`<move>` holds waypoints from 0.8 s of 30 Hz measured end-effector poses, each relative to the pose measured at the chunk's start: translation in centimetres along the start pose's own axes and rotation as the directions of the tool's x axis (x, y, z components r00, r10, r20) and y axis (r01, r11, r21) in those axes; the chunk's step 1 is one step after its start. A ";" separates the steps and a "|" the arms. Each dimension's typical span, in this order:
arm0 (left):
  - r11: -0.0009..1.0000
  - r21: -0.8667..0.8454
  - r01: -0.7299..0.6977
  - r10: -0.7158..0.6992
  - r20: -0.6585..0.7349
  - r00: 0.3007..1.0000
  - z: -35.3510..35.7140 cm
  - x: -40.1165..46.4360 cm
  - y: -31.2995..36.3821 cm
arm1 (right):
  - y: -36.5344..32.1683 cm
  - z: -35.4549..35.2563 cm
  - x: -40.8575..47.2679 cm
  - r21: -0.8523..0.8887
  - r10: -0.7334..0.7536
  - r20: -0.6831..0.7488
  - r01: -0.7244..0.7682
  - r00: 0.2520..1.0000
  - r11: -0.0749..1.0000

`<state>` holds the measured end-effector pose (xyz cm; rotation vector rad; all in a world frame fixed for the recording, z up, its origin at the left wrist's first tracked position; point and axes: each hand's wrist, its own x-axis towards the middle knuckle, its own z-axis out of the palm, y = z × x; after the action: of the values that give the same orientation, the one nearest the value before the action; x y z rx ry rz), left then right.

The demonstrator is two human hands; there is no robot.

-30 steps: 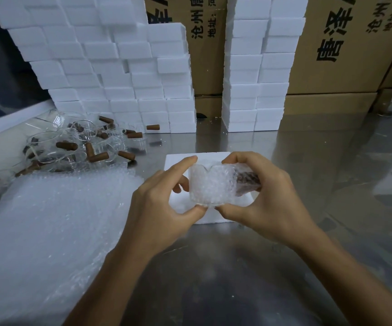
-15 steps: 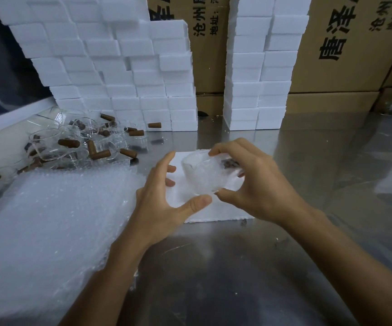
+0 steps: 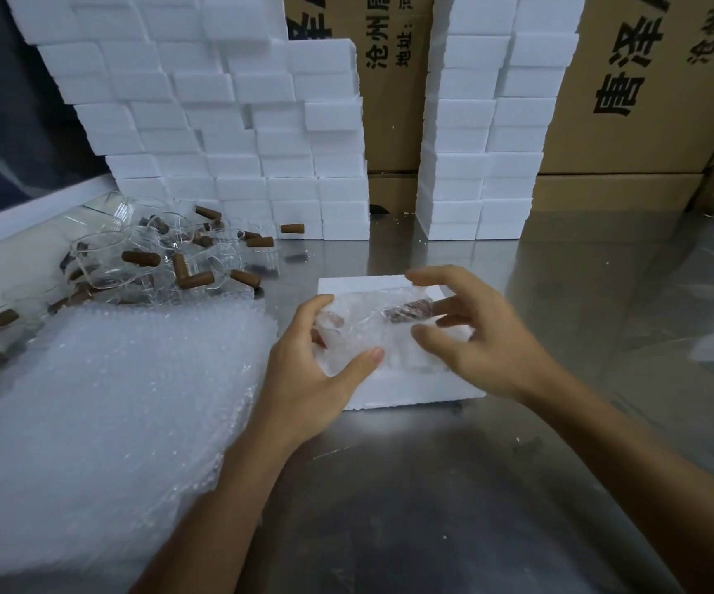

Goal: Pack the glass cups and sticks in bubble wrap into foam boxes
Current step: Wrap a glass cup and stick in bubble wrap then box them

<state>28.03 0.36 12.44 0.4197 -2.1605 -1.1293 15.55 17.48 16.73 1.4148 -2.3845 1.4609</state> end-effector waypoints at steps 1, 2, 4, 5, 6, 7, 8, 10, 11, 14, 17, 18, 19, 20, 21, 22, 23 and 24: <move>1.000 0.012 0.002 -0.002 -0.003 1.000 0.1 0.0 0.1 | 0.3 -0.4 -0.1 0.014 0.041 -0.027 -0.041 0.999 0.999; 1.000 0.021 0.005 -0.005 -0.005 1.000 0.1 -0.1 0.1 | 0.6 -0.7 -0.2 0.030 0.078 -0.048 -0.077 0.996 0.997; 0.999 0.040 0.007 -0.007 -0.010 1.000 0.3 -0.1 0.3 | 1.1 -0.8 -0.7 0.084 0.139 -0.065 -0.133 0.988 0.988; 0.999 0.050 0.010 -0.009 -0.011 1.000 0.4 -0.1 0.3 | 1.3 -0.6 -1.0 0.124 0.158 -0.062 -0.149 0.986 0.981; 0.998 0.057 0.012 -0.012 -0.010 1.000 0.4 -0.1 0.3 | 1.5 -0.3 -1.3 0.165 0.169 -0.060 -0.157 0.984 0.974; 0.998 0.056 0.016 -0.015 -0.008 1.000 0.5 -0.1 0.3 | 1.6 0.0 -1.5 0.200 0.175 -0.063 -0.160 0.982 0.967; 0.999 0.051 0.019 -0.018 -0.008 1.000 0.5 0.0 0.2 | 1.7 0.2 -1.7 0.227 0.182 -0.073 -0.161 0.981 0.960; 0.998 0.052 0.018 -0.017 -0.017 1.000 0.6 0.2 0.0 | 1.9 0.5 -1.7 0.271 0.197 -0.097 -0.164 0.976 0.949; 0.998 0.060 0.015 -0.013 -0.023 1.000 0.6 0.3 0.0 | 2.0 0.7 -1.6 0.283 0.203 -0.106 -0.166 0.973 0.945; 0.995 0.099 0.008 -0.007 -0.013 1.000 0.6 0.4 0.0 | 2.1 1.0 -1.6 0.309 0.234 -0.117 -0.188 0.965 0.932; 0.992 0.124 -0.002 0.001 0.009 1.000 0.4 0.2 -0.2 | 2.3 1.3 -1.8 0.321 0.238 -0.104 -0.194 0.966 0.927; 0.993 0.116 0.000 -0.001 0.008 1.000 0.3 0.1 -0.2 | 2.4 1.3 -1.8 0.294 0.225 -0.110 -0.184 0.968 0.938; 0.994 0.106 0.005 -0.006 0.006 1.000 0.1 0.1 -0.1 | 2.4 1.3 -1.8 0.244 0.207 -0.123 -0.173 0.971 0.954; 0.995 0.099 0.012 -0.013 0.003 1.000 0.0 0.1 -0.1 | 2.5 1.4 -1.9 0.183 0.192 -0.136 -0.165 0.972 0.969; 0.995 0.098 0.020 -0.020 0.000 1.000 -0.1 0.1 0.0 | 2.5 1.6 -2.0 0.122 0.179 -0.150 -0.162 0.972 0.979; 0.995 0.100 0.028 -0.028 -0.003 1.000 -0.2 0.1 0.1 | 2.5 1.7 -2.0 0.068 0.166 -0.162 -0.157 0.973 0.985; 0.994 0.101 0.037 -0.037 -0.007 0.999 -0.2 0.1 0.1 | 2.5 1.8 -2.1 0.025 0.152 -0.172 -0.150 0.973 0.988; 0.994 0.102 0.046 -0.045 -0.010 0.999 -0.1 0.1 0.1 | 2.5 1.8 -2.1 -0.002 0.144 -0.179 -0.147 0.973 0.989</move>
<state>28.07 0.31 12.65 0.5198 -2.2186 -1.0432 15.79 18.01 13.05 1.0741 -2.4243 1.5247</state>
